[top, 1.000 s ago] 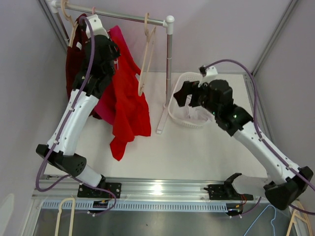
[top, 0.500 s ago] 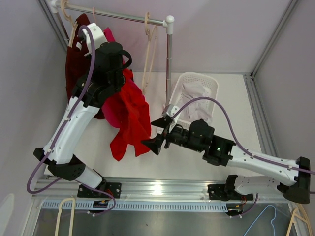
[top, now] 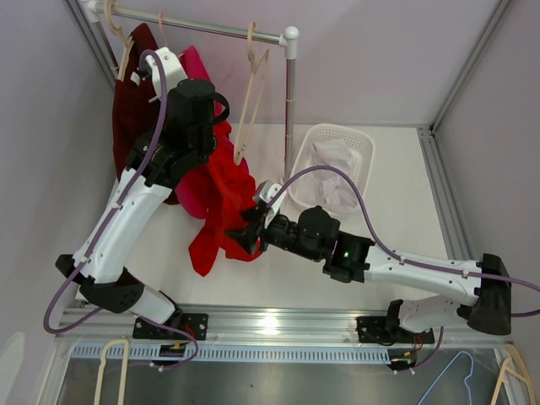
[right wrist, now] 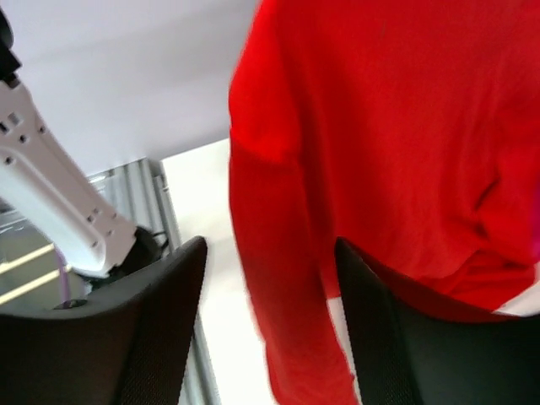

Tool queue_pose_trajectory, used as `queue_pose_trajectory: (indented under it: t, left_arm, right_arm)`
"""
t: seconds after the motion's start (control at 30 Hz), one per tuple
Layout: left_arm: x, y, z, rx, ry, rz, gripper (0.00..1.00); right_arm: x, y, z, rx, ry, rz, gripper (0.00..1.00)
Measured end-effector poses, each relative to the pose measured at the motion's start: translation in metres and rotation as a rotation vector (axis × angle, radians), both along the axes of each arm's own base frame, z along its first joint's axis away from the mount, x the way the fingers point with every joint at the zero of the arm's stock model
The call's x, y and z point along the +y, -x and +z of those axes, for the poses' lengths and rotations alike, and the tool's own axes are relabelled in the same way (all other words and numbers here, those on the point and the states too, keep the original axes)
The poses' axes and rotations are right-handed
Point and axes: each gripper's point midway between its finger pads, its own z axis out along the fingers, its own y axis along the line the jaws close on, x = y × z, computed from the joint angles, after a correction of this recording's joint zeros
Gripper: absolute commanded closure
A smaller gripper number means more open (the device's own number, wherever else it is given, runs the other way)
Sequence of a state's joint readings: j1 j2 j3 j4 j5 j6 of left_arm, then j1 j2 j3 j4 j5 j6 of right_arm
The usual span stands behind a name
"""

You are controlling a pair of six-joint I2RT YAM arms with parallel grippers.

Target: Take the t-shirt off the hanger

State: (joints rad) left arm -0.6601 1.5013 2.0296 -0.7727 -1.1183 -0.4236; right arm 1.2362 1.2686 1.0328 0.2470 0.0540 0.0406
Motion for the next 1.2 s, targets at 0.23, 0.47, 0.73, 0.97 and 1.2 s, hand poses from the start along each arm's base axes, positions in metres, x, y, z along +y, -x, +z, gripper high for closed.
queue_pose_trajectory:
  t: [0.23,0.47,0.73,0.97,1.2]
  left_arm:
    - [-0.007,-0.003,-0.012,0.020,0.006,-0.028,0.99]
    - [-0.015,-0.009,-0.017,0.030,0.010,-0.051,0.99]
    - [-0.036,-0.031,-0.044,0.089,-0.003,-0.087,0.99]
    - [-0.040,-0.048,-0.060,0.129,-0.029,-0.090,0.99]
    - [-0.045,-0.065,-0.056,0.146,-0.066,-0.100,0.99]
  right_arm:
    - [-0.003,-0.001,0.021,-0.030,-0.033,-0.033,1.00]
    - [-0.019,0.035,0.039,-0.054,-0.036,-0.010,1.00]
    - [-0.046,0.086,0.055,-0.072,-0.040,0.018,1.00]
    - [-0.052,0.113,0.011,-0.040,0.045,0.035,1.00]
    - [-0.041,0.114,-0.063,0.030,0.165,-0.007,1.00]
